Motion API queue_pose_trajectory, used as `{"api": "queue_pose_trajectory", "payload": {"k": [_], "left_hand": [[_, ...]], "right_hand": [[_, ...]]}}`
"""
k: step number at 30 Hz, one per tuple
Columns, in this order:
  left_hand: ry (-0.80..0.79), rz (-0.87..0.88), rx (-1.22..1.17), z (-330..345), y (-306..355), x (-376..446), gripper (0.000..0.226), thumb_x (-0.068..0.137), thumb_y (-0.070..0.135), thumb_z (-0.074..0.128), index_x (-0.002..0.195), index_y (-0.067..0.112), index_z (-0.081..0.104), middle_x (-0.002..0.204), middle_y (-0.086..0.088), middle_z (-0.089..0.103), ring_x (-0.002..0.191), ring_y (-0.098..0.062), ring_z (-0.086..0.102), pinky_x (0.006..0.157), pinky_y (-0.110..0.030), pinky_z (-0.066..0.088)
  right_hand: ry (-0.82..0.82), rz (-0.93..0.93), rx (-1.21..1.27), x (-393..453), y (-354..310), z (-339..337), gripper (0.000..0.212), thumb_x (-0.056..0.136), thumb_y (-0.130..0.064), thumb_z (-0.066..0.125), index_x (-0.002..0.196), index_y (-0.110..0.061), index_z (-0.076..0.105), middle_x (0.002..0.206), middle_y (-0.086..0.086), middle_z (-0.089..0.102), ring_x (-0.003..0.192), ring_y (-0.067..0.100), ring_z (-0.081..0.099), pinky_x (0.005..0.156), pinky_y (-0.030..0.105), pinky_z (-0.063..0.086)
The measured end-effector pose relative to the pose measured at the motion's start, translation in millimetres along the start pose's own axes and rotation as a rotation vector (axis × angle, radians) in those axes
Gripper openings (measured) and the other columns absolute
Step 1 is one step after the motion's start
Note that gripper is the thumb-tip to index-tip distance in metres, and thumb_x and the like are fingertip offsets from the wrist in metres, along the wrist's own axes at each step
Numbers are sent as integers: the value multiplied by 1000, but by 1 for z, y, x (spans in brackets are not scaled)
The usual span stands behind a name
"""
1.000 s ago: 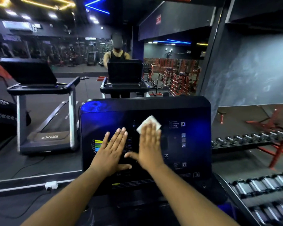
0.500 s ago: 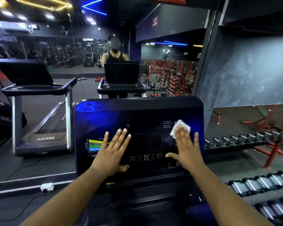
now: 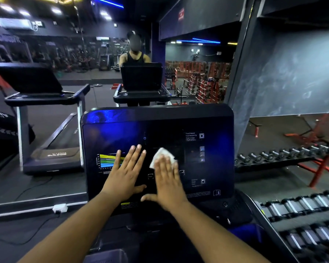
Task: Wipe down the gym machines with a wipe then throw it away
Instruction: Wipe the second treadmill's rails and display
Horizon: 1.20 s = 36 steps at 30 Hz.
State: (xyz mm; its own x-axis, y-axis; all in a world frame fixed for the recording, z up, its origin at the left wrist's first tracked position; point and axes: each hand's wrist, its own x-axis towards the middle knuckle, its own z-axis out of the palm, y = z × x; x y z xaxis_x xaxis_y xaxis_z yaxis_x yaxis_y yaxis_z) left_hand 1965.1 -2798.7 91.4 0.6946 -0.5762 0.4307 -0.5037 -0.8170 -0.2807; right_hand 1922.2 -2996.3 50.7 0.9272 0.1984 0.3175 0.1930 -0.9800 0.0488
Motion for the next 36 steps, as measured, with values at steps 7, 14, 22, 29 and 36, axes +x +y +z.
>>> {"api": "queue_pose_trajectory", "payload": {"k": [7,14,22,29,36], "left_hand": [[40,60,4,4,20,-5,120,71,58,78,162,8,19,171,-13,9,158,-29,12,122,-65,16],[-24,114,38,12,62,5,119,80,60,71,163,12,1,172,-12,-4,159,-28,-5,124,-64,5],[-46,138,36,23,99,12,118,81,60,69,163,13,-1,172,-12,-6,159,-28,-5,124,-64,3],[-90,118,44,24,121,24,120,78,62,68,162,13,-1,171,-12,-6,158,-28,-10,123,-67,0],[-43,38,21,31,124,9,110,78,58,72,162,11,20,172,-10,7,159,-26,7,121,-69,7]], "right_hand": [[-140,-233,-225,-43,61,15,123,74,-95,24,162,-13,-2,170,6,-9,157,23,-6,121,64,8],[-165,248,-120,-82,186,-17,119,77,-95,18,161,-14,-11,170,6,-7,157,23,-6,119,64,-11],[-294,202,16,-157,157,46,133,70,-100,20,160,-2,9,169,17,-2,156,35,8,117,67,3],[-27,177,-103,-70,211,-23,122,77,-95,15,159,-10,-15,167,10,-21,155,26,-17,118,63,-16],[-176,34,-35,-99,167,19,131,73,-96,22,159,0,-7,167,20,-15,155,37,-9,118,71,11]]}}
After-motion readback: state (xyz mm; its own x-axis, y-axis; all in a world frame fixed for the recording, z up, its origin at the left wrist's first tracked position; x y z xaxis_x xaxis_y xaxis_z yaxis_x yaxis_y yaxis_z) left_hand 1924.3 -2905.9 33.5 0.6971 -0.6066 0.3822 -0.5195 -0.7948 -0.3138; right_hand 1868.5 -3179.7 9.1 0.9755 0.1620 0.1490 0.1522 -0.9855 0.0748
